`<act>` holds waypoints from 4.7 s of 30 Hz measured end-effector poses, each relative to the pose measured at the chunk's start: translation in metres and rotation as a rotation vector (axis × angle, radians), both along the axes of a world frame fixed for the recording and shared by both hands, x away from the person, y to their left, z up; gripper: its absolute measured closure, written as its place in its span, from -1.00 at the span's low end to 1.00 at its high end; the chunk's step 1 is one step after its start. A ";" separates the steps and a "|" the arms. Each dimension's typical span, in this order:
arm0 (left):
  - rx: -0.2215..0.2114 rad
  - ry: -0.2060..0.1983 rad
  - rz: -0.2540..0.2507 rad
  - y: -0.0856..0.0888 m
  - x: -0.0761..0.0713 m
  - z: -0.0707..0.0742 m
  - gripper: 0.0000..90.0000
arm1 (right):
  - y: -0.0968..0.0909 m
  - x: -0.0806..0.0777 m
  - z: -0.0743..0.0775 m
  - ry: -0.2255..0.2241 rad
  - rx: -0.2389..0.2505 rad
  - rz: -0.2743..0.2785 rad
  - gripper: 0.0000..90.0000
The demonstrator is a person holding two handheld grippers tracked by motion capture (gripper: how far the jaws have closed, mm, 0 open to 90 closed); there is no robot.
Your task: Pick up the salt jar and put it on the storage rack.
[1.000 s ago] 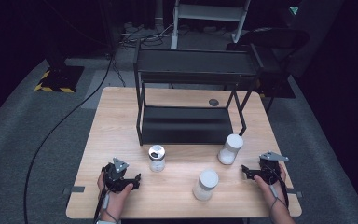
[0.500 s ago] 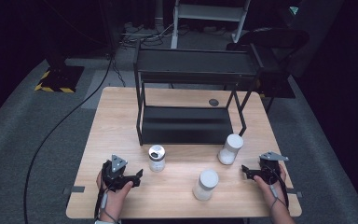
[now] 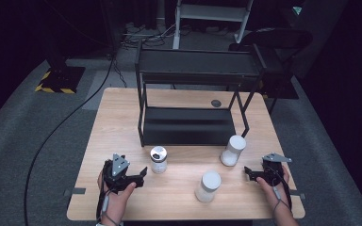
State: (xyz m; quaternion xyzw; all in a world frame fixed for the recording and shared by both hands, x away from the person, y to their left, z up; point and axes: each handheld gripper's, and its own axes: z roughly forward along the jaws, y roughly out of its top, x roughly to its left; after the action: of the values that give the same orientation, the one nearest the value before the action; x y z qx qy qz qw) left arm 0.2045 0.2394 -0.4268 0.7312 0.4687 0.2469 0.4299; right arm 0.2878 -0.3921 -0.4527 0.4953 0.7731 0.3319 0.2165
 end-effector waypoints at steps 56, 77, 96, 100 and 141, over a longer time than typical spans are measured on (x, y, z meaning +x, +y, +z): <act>-0.057 -0.073 -0.132 -0.036 0.043 -0.002 -0.88 | -0.001 0.001 0.000 0.001 -0.001 0.009 -0.90; -0.011 0.026 -0.139 -0.047 0.058 -0.018 -0.73 | -0.001 0.001 0.000 0.001 -0.001 0.009 -0.90; 0.009 0.046 -0.171 -0.048 0.064 -0.018 -0.33 | -0.001 0.001 0.000 0.001 0.000 0.009 -0.90; 0.016 0.046 -0.177 -0.050 0.065 -0.012 -0.33 | -0.001 0.001 0.000 0.001 0.000 0.009 -0.90; 0.037 -0.044 -0.171 -0.066 0.123 0.047 -0.33 | -0.004 0.003 0.000 0.001 0.000 0.022 -0.90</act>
State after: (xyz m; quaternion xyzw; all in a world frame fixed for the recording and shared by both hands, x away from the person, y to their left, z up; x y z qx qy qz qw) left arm 0.3275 0.1734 -0.3796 0.7707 0.3903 0.2338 0.4461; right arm 0.2903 -0.3956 -0.4526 0.4868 0.7785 0.3342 0.2126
